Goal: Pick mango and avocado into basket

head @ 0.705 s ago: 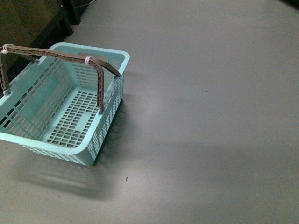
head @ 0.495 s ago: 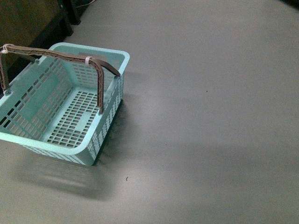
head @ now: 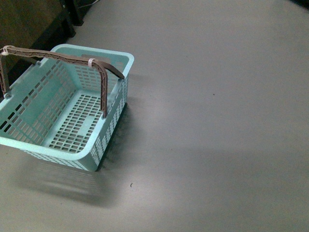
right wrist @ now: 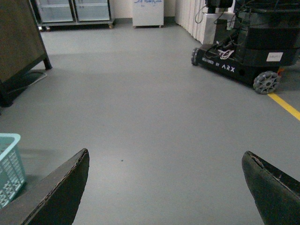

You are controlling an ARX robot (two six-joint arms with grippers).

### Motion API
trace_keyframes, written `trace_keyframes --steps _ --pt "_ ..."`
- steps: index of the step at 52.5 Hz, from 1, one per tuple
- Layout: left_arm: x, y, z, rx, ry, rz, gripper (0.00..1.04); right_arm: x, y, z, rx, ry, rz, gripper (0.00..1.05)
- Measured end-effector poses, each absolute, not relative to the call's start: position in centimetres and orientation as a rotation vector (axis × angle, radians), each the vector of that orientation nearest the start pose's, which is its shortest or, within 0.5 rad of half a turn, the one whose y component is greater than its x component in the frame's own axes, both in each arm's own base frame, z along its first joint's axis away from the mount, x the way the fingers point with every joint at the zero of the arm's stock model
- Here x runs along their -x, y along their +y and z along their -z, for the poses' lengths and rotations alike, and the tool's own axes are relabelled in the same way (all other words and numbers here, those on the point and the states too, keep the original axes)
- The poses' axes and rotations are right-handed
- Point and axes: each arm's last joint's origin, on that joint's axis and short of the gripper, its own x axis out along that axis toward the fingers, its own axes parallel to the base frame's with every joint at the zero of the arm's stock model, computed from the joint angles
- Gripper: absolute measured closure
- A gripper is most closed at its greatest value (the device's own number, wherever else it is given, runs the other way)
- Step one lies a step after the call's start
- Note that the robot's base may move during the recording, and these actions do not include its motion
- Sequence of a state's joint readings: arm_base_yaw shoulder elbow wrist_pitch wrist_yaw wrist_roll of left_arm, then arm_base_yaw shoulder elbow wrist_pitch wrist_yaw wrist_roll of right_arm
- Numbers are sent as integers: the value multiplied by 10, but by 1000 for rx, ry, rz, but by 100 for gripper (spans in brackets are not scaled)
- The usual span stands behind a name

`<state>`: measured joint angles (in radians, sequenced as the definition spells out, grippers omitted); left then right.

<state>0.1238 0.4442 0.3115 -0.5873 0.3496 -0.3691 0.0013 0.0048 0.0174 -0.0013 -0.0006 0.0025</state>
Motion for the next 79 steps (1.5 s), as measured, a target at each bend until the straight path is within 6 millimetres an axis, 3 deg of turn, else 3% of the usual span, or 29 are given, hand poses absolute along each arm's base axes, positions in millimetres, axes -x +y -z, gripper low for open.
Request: trace_keyframes --steps 8,20,28,47,61,79 --pt "-134 15 -202 794 789 -5 8 -97 0 -169 -2 -11 -2 9" --pt "-197 26 -206 867 703 -69 8 -97 0 -169 -3 -11 -1 9" --pt "-256 27 -184 915 653 -123 8 -97 0 -169 -3 -11 -1 9" --pt "-344 34 -113 1163 615 -374 8 -97 0 -169 -3 -11 -2 9" --pt "-395 29 -81 1226 602 -445 8 -97 0 -169 -3 -11 -2 9" --pt "-453 -6 -58 1270 594 -399 8 -97 0 -169 -3 -11 -1 9"
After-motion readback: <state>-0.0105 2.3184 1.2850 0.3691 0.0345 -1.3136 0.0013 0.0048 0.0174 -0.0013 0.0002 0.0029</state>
